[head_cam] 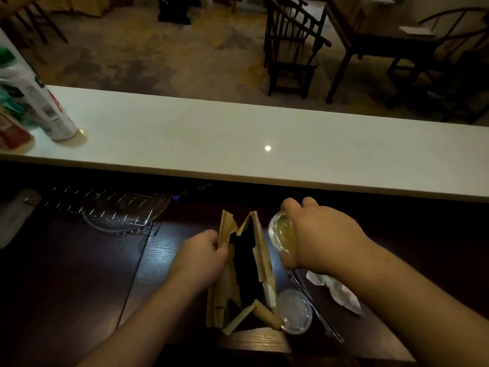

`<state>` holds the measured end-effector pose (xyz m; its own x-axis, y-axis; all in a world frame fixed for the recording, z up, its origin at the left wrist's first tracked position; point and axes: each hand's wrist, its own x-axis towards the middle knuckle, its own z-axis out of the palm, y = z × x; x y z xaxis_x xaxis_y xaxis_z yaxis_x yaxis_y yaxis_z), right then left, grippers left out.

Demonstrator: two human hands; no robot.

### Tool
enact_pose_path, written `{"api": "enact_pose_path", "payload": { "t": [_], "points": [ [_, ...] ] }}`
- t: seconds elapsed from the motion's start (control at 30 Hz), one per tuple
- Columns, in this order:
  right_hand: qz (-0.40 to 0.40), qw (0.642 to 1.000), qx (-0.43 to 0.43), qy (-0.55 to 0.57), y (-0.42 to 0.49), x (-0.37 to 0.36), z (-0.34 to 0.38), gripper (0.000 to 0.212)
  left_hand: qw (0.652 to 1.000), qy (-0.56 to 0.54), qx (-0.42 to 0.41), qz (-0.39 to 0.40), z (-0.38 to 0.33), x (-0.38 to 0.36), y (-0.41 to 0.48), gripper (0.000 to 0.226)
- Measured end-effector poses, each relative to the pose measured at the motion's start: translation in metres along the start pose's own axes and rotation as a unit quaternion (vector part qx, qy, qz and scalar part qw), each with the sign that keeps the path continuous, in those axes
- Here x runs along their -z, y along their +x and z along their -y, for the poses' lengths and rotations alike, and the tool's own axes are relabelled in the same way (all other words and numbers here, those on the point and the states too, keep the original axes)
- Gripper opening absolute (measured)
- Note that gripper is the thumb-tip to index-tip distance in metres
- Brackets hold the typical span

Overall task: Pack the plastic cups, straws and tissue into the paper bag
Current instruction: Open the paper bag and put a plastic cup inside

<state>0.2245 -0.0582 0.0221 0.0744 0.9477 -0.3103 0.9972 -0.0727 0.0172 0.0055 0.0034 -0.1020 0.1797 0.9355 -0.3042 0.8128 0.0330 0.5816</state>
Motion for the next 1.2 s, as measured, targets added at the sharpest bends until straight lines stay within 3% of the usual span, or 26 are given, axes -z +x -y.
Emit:
{"api": "enact_pose_path", "payload": {
  "t": [0.17,0.3,0.4,0.53,0.67,0.73,0.87,1.0,1.2],
  "points": [
    [-0.011,0.997,0.048,0.063,-0.016,0.035,0.041,0.094,1.0,-0.022,0.003,0.012,-0.01,0.005,-0.001,0.03],
    [0.057,0.995,0.055,0.06,0.002,0.004,0.076,0.094,0.999,-0.036,0.023,-0.002,-0.004,0.012,-0.004,0.025],
    [0.066,0.996,0.051,0.012,0.018,-0.023,0.094,0.09,0.999,-0.033,0.038,-0.006,0.003,0.012,-0.004,0.019],
    [0.007,0.994,0.069,-0.08,0.027,-0.037,0.104,0.068,0.999,-0.026,0.023,-0.015,0.016,0.009,-0.005,0.012],
    [-0.046,0.986,0.123,-0.097,0.021,-0.048,0.11,0.044,0.998,-0.034,0.021,-0.043,0.017,0.009,-0.003,0.01],
    [-0.01,0.988,0.127,-0.082,0.025,-0.054,0.112,0.047,0.998,-0.039,0.021,-0.041,0.016,0.011,-0.002,0.008],
    [0.081,0.995,0.048,-0.039,0.057,-0.071,0.108,0.059,0.999,-0.022,0.012,-0.037,0.016,0.011,-0.004,0.007],
    [0.136,0.991,-0.01,0.008,0.097,-0.097,0.108,0.051,0.999,-0.018,0.008,-0.031,0.015,0.01,-0.006,0.002],
    [0.186,0.98,0.048,-0.047,0.129,-0.139,0.112,0.042,0.999,-0.032,0.0,-0.018,0.018,0.001,-0.013,0.01]
  ]
}}
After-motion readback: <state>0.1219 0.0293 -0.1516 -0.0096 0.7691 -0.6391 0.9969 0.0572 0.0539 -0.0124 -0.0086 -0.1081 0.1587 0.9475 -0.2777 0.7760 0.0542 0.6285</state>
